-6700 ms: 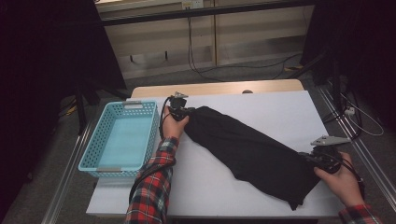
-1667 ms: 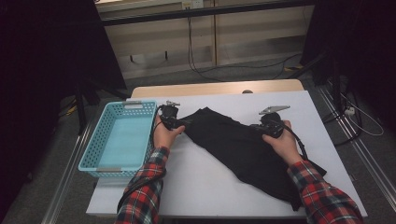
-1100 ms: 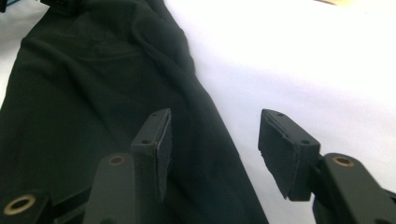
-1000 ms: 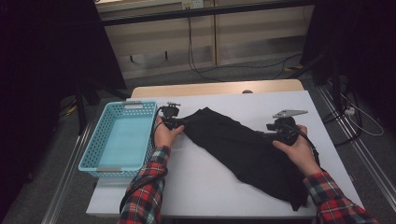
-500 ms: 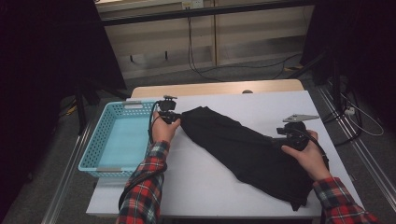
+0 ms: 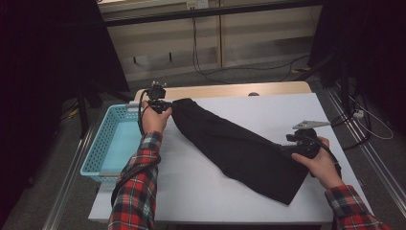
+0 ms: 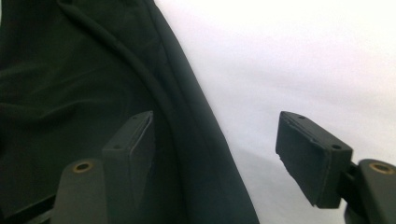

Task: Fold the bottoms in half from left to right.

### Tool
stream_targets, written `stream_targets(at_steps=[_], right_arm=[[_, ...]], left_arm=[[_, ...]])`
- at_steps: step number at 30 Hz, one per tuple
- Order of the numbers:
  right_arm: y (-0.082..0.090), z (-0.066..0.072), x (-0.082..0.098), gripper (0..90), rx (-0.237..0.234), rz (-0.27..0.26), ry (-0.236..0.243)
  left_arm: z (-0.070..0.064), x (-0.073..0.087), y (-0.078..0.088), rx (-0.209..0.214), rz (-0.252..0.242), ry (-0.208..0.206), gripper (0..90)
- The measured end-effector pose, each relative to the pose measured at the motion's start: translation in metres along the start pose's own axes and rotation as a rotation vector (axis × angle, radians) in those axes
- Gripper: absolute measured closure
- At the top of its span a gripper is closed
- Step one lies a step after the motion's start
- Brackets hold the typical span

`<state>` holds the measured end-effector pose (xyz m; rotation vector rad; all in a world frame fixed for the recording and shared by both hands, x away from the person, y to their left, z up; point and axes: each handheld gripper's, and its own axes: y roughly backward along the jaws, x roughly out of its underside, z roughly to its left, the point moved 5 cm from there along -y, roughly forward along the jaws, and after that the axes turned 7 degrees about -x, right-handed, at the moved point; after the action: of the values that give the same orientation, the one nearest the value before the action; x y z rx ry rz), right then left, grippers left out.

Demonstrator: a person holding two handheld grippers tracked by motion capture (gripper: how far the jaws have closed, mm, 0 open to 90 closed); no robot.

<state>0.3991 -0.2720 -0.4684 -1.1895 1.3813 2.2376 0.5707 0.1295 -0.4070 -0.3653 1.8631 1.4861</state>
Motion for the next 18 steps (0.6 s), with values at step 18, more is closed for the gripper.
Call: stream_targets(at_steps=[18], right_arm=[[0.003,0.009,0.004,25.7,-0.038,0.000,-0.016]], left_arm=[[-0.078,0.027,0.009,0.324,-0.001,-0.064,86.4]])
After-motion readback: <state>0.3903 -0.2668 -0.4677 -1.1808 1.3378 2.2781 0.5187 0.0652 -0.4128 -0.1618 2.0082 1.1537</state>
